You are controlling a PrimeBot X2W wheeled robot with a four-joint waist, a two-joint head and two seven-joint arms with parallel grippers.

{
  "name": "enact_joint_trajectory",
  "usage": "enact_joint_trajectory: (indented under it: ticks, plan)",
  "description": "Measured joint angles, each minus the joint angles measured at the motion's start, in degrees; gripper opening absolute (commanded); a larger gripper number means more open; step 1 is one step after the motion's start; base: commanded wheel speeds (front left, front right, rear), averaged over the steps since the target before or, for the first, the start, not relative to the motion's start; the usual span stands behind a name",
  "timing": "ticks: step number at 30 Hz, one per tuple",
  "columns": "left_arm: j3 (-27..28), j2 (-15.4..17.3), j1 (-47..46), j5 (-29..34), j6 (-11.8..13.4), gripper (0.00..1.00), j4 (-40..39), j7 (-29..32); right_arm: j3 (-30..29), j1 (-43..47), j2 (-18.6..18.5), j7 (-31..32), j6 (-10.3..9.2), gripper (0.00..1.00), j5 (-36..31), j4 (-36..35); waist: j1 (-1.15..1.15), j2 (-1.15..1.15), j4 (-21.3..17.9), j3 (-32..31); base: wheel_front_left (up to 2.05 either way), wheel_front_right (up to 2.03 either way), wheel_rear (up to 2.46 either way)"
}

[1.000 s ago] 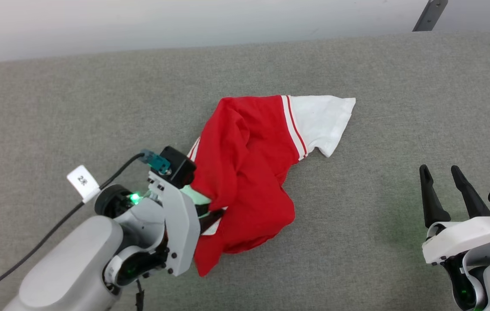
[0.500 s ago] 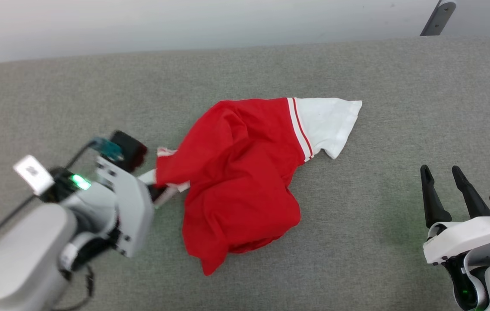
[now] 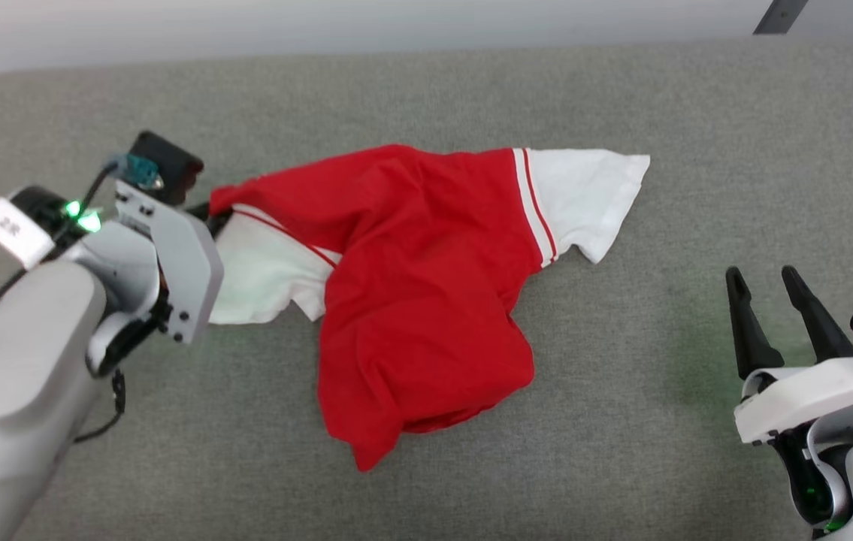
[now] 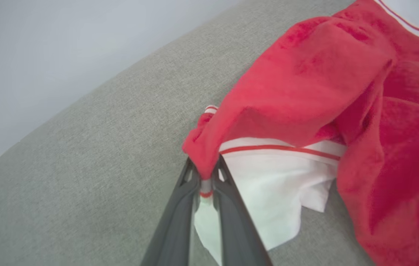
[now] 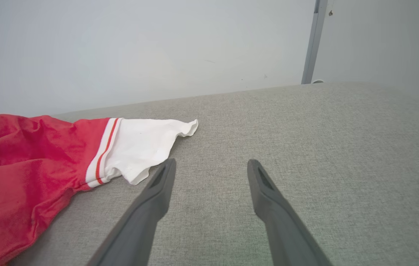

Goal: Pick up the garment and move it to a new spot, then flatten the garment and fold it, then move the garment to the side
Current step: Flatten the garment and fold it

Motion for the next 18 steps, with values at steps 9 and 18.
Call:
enact_joint_trajectory:
  ticks: [9,18]
  plan:
    - [-3.5,-3.6,-5.4,-2.7,-0.2,1.00,12.3,-5.9,0.9,-1.3,0.0,0.3,0.00,1.00,0.0,-0.5,0.00,0.00,-0.9,3.4,0.00,0.00,0.00]
    - [-7.4,-2.3,-6.9,-8.6,-0.2,1.00,13.6,-7.9,1.2,-1.7,-0.3,0.3,0.00,1.00,0.0,-0.5,0.00,0.00,-0.5,2.7,0.00,0.00,0.00]
